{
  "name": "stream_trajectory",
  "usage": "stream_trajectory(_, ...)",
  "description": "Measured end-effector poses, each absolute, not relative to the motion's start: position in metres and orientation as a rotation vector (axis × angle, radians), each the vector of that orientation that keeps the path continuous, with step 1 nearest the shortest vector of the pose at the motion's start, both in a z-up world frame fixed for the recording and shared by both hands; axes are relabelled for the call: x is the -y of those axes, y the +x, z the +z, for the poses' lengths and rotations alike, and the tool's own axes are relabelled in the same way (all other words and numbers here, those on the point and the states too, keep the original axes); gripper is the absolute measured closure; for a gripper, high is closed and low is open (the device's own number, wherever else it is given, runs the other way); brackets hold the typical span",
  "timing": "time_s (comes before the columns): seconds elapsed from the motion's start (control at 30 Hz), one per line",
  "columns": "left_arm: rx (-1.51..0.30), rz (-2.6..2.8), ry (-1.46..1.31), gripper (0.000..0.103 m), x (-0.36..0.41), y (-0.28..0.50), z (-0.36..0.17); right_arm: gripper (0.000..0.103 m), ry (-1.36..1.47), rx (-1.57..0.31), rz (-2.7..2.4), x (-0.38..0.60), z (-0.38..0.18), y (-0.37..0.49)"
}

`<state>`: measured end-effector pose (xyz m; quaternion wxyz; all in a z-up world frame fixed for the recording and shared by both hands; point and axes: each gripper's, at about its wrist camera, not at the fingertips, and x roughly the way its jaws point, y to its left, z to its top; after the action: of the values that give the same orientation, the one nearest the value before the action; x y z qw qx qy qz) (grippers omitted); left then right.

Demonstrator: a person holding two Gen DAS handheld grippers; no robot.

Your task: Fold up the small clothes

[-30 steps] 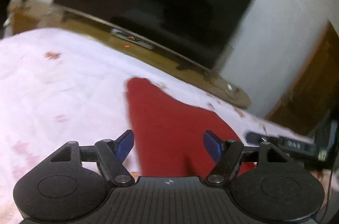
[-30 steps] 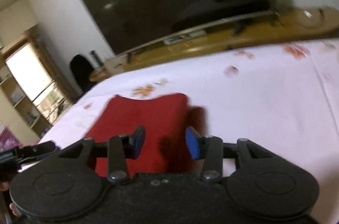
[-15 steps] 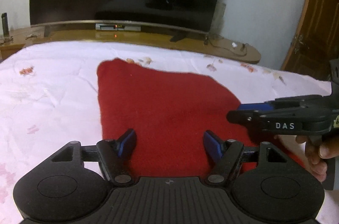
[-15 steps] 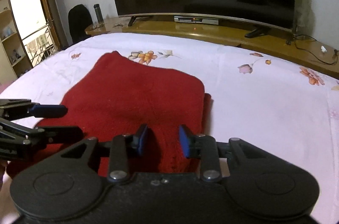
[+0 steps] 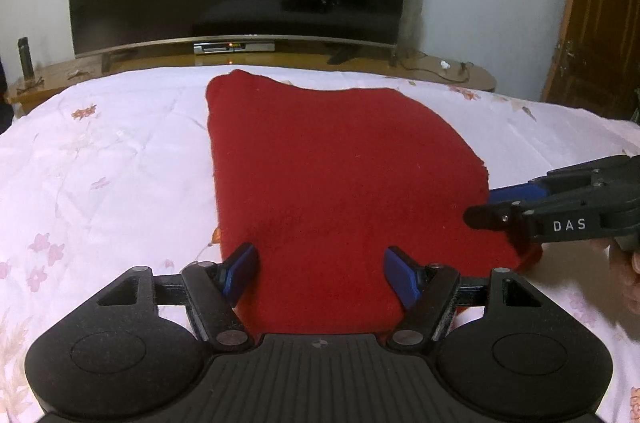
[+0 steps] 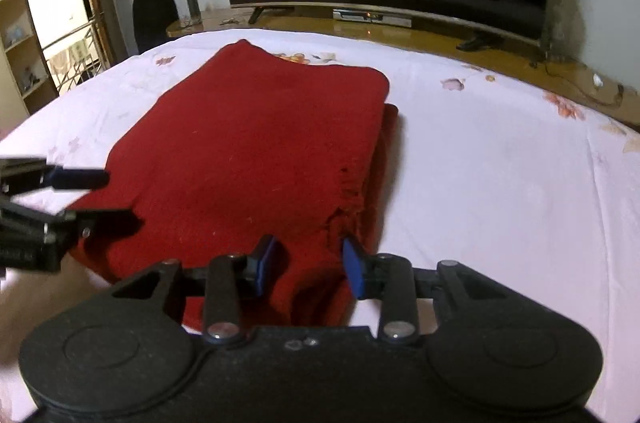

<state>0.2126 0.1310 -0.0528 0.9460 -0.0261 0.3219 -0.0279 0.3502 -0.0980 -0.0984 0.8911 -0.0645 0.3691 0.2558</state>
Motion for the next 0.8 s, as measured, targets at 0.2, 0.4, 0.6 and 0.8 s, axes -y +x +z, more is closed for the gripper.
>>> stream_trajectory(0.2,-0.599,0.003,-0.098,0.032,-0.148,0.170,-0.025,0.064,-0.037,-0.756,0.503,0.121,-0.071,0.329)
stream_trajectory(0.4,-0.597,0.064,-0.122,0.000,-0.134,0.108,0.019,0.019,0.037,-0.767,0.465,0.138,-0.035,0.249)
stream_trajectory(0.6,-0.618,0.059,-0.103,0.000,-0.111,0.054,0.042,0.001,0.092,-0.814,0.357,0.134,-0.009,0.182)
stream_trajectory(0.8,-0.603,0.062,-0.180,0.000,-0.106,0.019,0.052,0.001,0.026,-0.722,0.355,0.121,0.022,0.142)
